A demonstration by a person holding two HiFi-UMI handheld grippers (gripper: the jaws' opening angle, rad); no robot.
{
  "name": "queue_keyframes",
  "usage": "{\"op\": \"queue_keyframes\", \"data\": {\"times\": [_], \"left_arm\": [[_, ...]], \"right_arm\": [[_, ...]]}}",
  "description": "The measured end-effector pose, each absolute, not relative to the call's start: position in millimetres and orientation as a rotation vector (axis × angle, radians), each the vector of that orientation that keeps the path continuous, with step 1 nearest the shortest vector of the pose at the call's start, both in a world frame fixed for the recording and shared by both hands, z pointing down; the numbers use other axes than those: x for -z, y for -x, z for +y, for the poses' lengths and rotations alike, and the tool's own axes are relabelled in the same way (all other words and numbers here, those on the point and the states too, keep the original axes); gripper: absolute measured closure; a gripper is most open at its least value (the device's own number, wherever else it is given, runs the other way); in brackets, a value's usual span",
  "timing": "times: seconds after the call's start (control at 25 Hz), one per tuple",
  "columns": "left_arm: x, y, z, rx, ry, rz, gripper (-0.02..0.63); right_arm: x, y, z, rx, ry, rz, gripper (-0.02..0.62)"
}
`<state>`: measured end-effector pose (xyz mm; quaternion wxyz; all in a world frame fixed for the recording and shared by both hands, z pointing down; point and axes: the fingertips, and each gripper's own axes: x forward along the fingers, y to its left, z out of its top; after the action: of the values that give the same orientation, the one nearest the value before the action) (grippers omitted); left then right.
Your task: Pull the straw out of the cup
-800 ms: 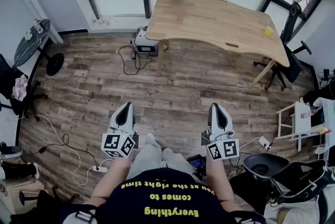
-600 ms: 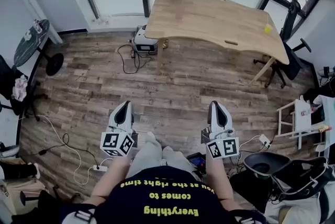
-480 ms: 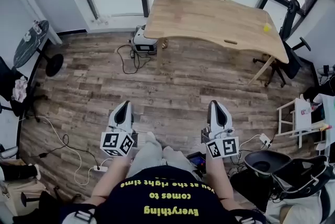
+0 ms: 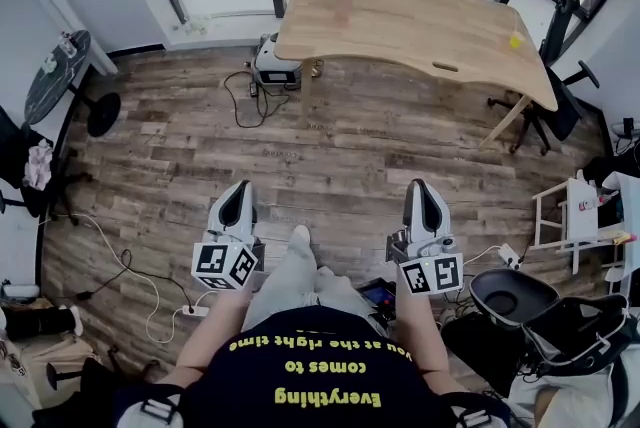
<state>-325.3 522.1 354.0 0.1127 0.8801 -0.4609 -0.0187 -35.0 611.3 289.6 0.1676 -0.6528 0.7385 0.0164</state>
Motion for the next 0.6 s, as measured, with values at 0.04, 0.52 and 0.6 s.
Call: {"op": "queue_keyframes", "data": {"times": [0.04, 0.52, 0.6], "left_arm": [[-355.4, 326.4, 518.9, 0.051, -2.58, -1.356, 0.606], [-365.3, 293.6, 426.8, 0.066, -2.59, -1.292, 0.606], [-366.2, 286.7, 405.5, 0.07, -2.591, -1.274, 0.606]], "right_arm": [[-288.7, 35.1, 609.0, -0.051, 1.854, 2.098, 0.591], [-289.7, 9.1, 535.7, -0.016, 1.882, 2.077, 0.591], [-289.7, 4.6, 517.1, -0.013, 1.891, 2.072, 0.591]]}}
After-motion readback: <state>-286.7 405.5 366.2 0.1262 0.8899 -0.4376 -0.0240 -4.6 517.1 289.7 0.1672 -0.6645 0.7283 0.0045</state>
